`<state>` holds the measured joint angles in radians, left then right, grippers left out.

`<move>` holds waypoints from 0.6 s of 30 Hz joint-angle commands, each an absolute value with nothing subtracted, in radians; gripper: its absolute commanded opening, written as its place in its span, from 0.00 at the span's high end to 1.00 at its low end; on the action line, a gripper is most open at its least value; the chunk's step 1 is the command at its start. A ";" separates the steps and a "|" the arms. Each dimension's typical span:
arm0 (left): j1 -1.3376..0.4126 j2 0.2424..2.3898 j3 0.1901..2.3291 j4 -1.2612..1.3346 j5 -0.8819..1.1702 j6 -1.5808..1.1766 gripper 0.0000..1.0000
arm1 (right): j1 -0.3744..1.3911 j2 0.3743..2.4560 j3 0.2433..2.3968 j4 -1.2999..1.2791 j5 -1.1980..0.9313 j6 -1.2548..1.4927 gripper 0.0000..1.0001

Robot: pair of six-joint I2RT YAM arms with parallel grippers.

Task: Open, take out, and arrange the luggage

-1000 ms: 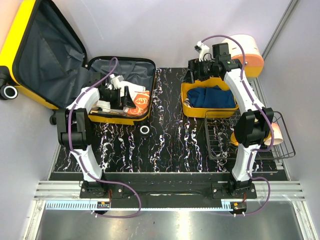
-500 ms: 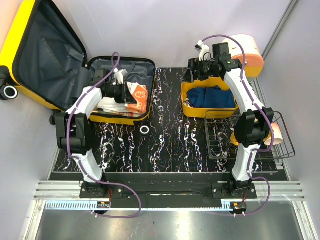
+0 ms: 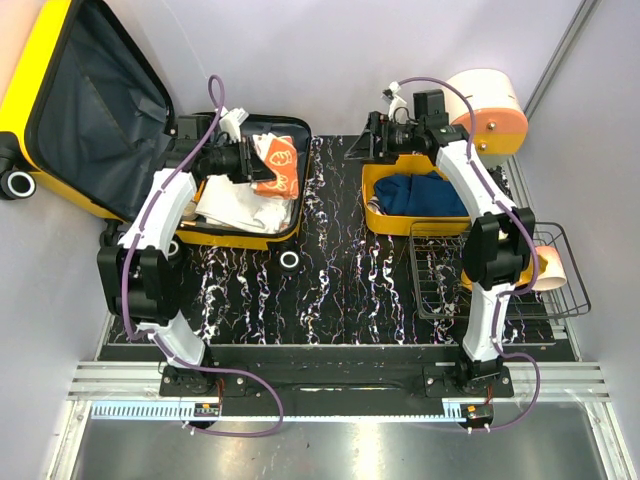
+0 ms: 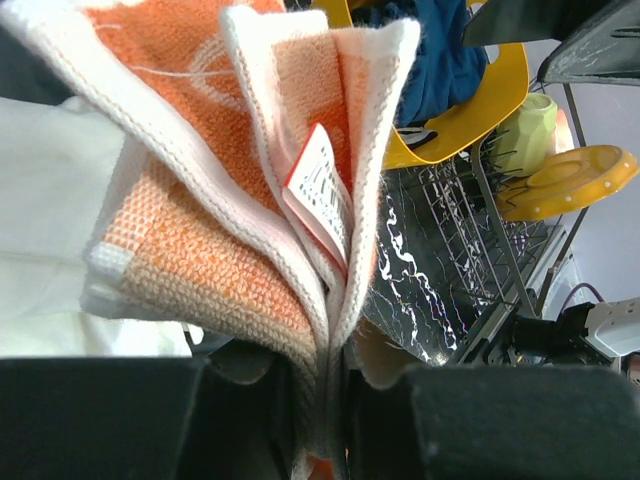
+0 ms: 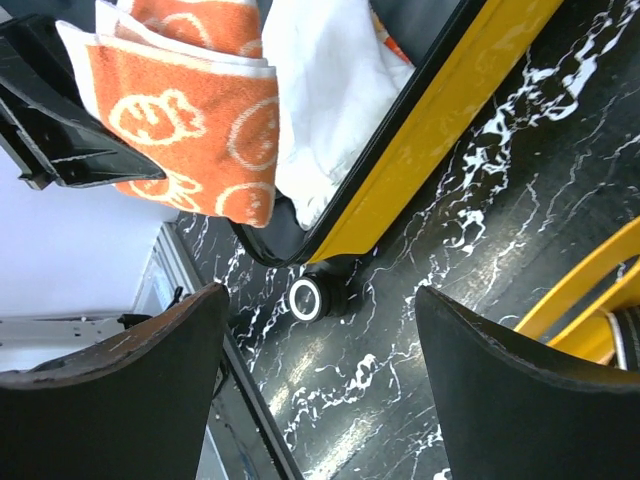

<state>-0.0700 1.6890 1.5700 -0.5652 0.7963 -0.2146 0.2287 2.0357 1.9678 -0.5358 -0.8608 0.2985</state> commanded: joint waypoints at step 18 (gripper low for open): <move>-0.235 1.723 1.407 0.205 1.132 -0.712 0.94 | 0.299 1.957 1.640 0.190 -1.130 0.750 0.00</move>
